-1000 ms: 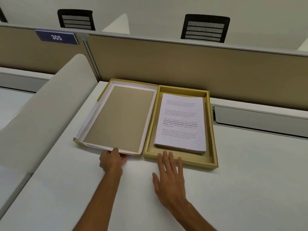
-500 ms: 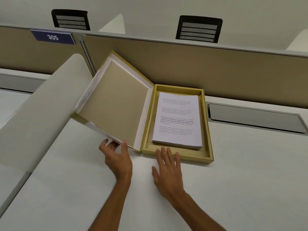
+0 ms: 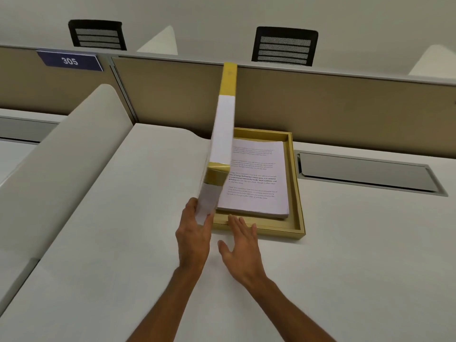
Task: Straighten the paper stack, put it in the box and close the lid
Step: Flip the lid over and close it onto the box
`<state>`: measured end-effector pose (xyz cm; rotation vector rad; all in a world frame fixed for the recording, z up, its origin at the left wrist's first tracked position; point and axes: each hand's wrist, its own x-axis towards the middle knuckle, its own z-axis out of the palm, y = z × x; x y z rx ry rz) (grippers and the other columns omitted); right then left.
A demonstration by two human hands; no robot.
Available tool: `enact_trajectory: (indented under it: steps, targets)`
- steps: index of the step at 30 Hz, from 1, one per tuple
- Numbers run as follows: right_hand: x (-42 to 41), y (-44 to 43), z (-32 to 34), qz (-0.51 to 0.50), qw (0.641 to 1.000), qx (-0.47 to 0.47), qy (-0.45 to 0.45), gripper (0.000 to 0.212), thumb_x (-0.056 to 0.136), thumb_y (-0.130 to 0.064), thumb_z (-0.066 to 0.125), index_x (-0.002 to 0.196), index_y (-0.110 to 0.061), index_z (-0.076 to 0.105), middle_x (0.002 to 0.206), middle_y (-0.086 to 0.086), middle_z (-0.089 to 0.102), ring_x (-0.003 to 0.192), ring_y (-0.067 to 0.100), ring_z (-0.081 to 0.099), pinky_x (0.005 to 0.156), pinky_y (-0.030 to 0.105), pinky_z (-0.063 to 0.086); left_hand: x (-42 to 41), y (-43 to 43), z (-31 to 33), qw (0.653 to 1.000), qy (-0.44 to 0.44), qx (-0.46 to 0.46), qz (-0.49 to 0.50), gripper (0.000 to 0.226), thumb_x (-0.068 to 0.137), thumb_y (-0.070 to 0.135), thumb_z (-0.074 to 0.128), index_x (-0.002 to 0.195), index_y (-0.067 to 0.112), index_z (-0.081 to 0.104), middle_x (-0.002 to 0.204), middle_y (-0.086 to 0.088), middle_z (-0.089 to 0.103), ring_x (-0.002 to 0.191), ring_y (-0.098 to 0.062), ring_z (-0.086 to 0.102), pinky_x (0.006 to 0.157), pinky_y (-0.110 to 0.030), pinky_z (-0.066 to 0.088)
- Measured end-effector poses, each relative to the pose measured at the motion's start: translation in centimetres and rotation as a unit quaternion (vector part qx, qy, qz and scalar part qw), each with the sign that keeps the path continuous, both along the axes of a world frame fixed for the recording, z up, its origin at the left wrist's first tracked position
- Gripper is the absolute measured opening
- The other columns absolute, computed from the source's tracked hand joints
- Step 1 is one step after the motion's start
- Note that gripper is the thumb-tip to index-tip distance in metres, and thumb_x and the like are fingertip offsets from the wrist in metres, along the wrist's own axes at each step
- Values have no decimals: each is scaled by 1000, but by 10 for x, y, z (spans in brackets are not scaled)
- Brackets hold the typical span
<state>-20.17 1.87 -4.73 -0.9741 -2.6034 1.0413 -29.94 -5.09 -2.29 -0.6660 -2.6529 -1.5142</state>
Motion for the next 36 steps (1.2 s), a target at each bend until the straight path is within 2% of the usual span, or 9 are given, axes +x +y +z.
enact_trajectory:
  steps: [6,10,13,17,22,24,27,30,36]
  targets:
    - [9,14,29,-113,949,-255,144,67,95,-4,58,153,-27,36,158,-3,41,147,22,34,119,46,31,5,3,0,979,135,-134,-68,52,81,26,77,124,3,60,110,-15,70,89,-32,72,67,-45,64]
    - [27,39,59,-253,765,-462,370,54,92,10,35,140,-8,54,125,11,68,116,26,64,107,44,42,6,8,1,945,204,-228,-113,50,73,26,85,115,6,68,102,-9,72,79,-28,72,45,-36,58]
    - [47,61,73,-305,674,-507,443,35,101,-12,37,124,-6,63,104,11,72,97,28,67,91,51,51,8,14,0,925,238,-269,-124,48,70,31,86,111,10,71,98,-6,72,75,-24,72,39,-31,52]
    - [65,92,76,-377,720,-482,326,35,98,-40,54,112,-11,69,107,13,74,94,30,69,72,45,58,19,22,-7,906,253,-312,-130,50,68,33,87,109,10,72,98,-7,72,82,-23,71,40,-32,52]
    - [69,109,55,-419,824,-353,145,50,78,-40,82,114,-10,64,107,11,71,96,30,69,79,46,61,28,27,-9,916,201,-304,-166,59,63,33,90,113,9,70,107,-10,71,95,-27,71,48,-37,58]
    - [71,113,49,-419,851,-290,124,43,77,-40,82,106,-11,69,101,7,73,83,22,68,70,38,58,24,22,-15,939,160,-265,-150,61,66,29,89,119,7,68,118,-12,69,107,-31,69,70,-46,62]
    - [74,120,40,-402,880,-241,80,42,80,-43,77,106,-10,74,105,9,70,89,23,67,71,35,55,16,13,-22,965,35,-254,-60,71,82,35,77,143,11,51,153,-19,41,144,-37,34,118,-53,13]
    - [76,123,32,-388,894,-214,57,37,85,-43,71,100,-9,76,98,10,72,86,26,66,79,45,58,18,11,-22,981,-86,-165,-59,71,89,28,70,150,13,38,157,-20,31,143,-37,35,116,-49,29]
    - [81,124,16,-380,901,-200,53,25,89,-30,73,88,-5,75,81,13,74,77,36,70,75,53,61,20,15,-21,986,-76,-138,-61,67,85,14,75,144,5,45,142,-18,47,127,-33,52,103,-39,44]
